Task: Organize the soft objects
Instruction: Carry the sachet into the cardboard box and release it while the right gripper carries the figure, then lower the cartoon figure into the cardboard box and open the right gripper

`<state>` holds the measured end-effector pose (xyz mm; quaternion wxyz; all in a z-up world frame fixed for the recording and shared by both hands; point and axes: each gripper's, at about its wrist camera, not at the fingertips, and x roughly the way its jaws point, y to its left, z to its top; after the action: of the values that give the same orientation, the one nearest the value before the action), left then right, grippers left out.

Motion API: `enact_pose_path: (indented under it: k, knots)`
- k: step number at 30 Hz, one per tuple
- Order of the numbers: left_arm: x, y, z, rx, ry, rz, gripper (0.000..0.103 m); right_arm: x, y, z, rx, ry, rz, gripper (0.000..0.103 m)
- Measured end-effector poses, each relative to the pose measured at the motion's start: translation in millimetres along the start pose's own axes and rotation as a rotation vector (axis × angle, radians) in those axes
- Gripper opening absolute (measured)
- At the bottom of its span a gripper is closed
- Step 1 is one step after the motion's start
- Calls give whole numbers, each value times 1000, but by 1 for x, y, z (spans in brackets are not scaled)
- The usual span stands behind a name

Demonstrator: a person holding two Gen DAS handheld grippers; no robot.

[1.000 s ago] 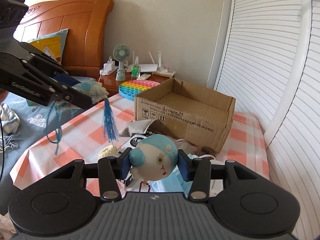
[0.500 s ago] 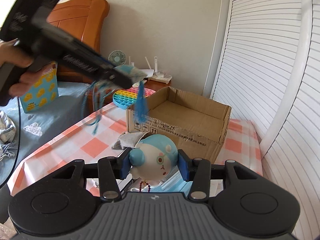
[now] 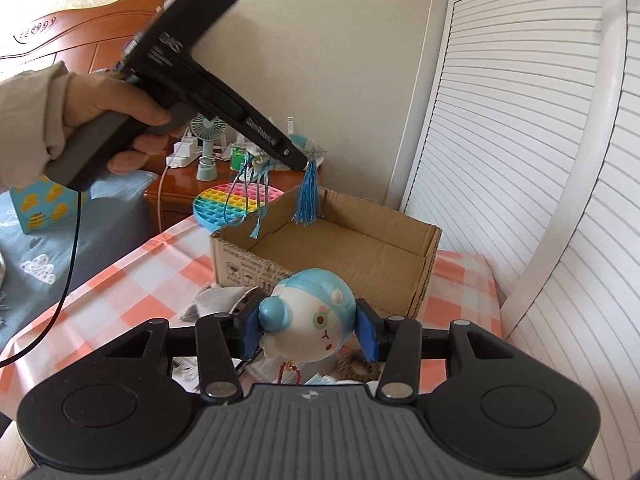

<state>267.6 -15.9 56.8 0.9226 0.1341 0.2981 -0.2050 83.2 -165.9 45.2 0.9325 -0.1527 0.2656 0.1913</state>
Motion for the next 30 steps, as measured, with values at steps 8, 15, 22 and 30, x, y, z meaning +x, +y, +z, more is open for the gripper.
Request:
enact_pose_path:
  k: [8,15,22,30]
  knots:
    - [15,9,-15,-16,-28,45,85,26,-15,7,28,22,-15,53]
    - [-33,6,-40,-35,-75,56,100,39,-15,12,25,37,-25,53]
    - [-82,-16,-81,-68,-84,97,102,51,-16,24,40,48,-30,53]
    - [-108,-34,-118,-153,-79,95,102,86,-29,46,91,79,-67,53]
